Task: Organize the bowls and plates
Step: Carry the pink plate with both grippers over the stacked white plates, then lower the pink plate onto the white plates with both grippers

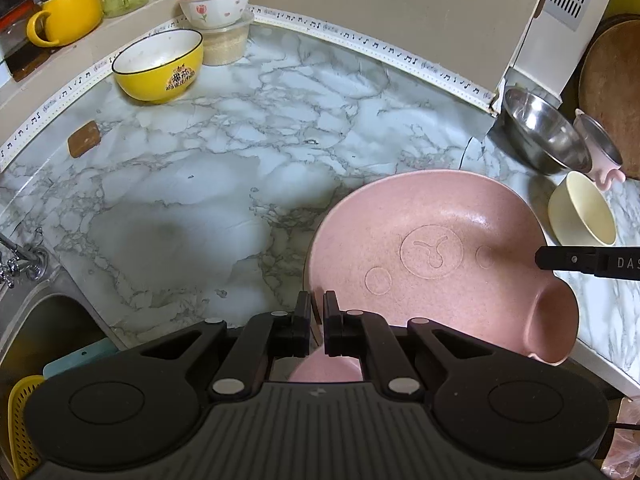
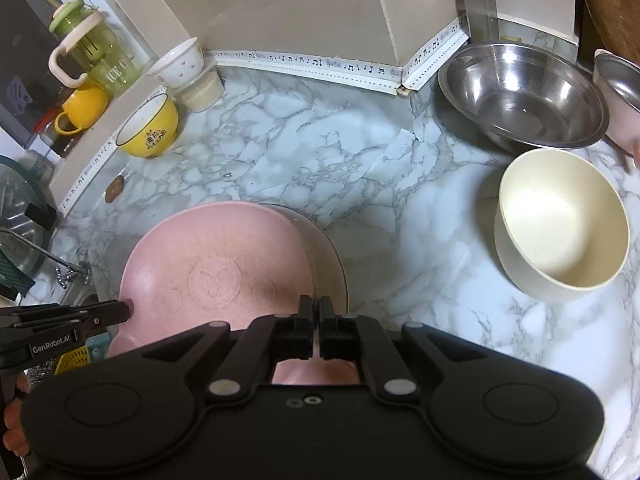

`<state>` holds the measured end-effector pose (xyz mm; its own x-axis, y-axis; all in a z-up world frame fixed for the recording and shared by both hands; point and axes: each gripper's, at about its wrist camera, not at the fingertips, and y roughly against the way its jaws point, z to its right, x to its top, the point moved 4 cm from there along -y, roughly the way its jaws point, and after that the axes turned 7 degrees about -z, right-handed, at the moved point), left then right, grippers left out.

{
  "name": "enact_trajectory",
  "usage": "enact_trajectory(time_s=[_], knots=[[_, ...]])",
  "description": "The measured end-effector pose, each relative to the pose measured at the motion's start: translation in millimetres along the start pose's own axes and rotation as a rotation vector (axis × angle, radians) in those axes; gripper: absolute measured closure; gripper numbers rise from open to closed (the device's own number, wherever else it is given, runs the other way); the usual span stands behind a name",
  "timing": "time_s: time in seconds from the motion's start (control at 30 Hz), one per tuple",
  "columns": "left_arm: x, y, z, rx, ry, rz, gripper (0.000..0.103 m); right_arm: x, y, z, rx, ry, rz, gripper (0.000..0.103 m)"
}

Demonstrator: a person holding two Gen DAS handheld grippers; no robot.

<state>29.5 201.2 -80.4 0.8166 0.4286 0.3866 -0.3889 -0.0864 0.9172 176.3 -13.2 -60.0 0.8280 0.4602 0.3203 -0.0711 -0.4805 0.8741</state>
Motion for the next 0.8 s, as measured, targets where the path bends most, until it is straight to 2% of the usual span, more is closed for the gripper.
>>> enact_trajectory(time_s=[0.5, 0.8], knots=[[-7.7, -13.4, 0.5, 0.001, -0.039, -0.057, 0.098, -12.9, -9.6, -1.1, -0.029, 0.061, -0.057, 0.097], [-6.1, -19.6, 1.8, 0.009, -0.046, -0.071, 0.098, -14.2, -11.0, -2.0, -0.042, 0.075, -0.042, 0.096]])
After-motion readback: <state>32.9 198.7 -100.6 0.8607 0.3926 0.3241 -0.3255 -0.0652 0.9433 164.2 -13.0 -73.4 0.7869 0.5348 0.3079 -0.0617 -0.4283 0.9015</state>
